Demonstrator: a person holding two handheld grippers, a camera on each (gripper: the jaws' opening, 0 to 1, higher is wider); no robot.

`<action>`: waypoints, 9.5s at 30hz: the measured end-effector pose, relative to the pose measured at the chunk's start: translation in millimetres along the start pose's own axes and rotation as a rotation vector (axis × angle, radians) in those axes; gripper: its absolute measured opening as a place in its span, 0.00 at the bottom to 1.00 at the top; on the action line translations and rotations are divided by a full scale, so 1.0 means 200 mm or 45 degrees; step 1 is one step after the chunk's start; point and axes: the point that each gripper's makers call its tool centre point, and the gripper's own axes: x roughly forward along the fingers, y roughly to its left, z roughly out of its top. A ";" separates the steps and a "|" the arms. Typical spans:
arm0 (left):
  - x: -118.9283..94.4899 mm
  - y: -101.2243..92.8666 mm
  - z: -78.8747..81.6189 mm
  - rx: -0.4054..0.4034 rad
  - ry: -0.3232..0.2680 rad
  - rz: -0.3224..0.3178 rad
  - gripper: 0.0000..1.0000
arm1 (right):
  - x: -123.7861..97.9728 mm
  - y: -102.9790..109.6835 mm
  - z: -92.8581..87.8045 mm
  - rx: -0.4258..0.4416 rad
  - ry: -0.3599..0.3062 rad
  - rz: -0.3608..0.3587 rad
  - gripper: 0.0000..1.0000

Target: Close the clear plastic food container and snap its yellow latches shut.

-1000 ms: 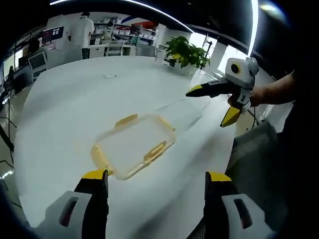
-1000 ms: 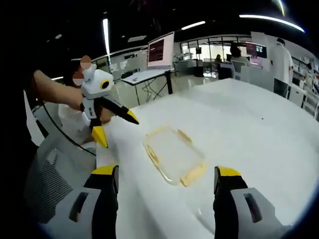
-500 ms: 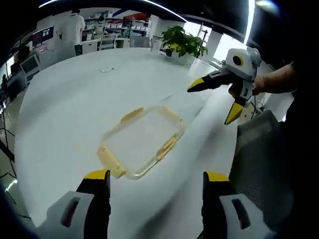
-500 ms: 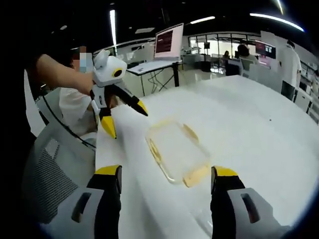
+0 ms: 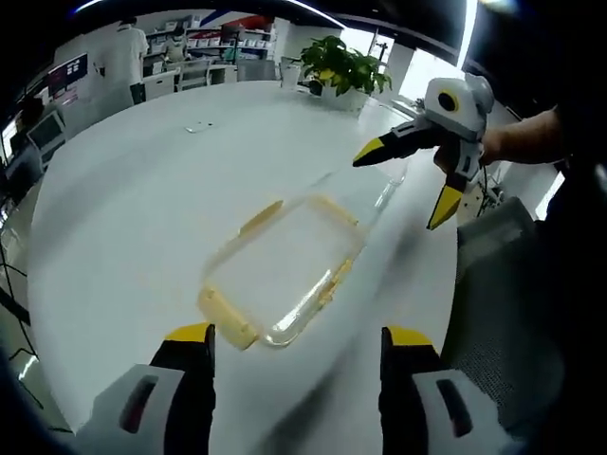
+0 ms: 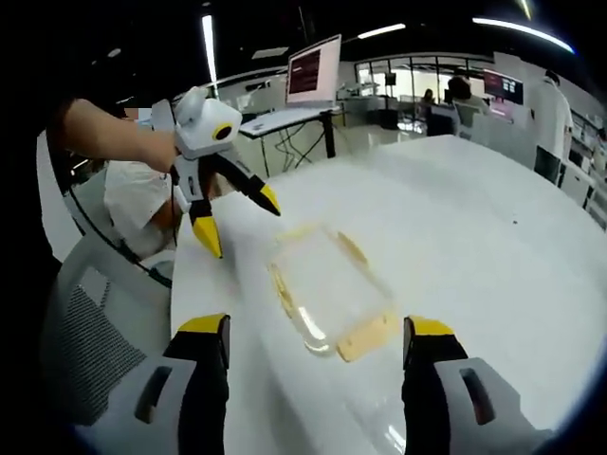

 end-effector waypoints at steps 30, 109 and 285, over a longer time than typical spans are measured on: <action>0.10 0.14 -0.01 0.268 0.185 -0.051 0.63 | 0.14 -0.13 -0.10 -0.190 0.268 0.063 0.66; 0.13 0.20 -0.03 0.802 0.509 -0.166 0.33 | 0.22 -0.19 -0.20 -0.639 0.860 0.219 0.38; 0.65 -0.52 0.75 0.747 0.420 -0.209 0.33 | -0.80 -0.68 -0.55 -0.642 0.800 0.232 0.37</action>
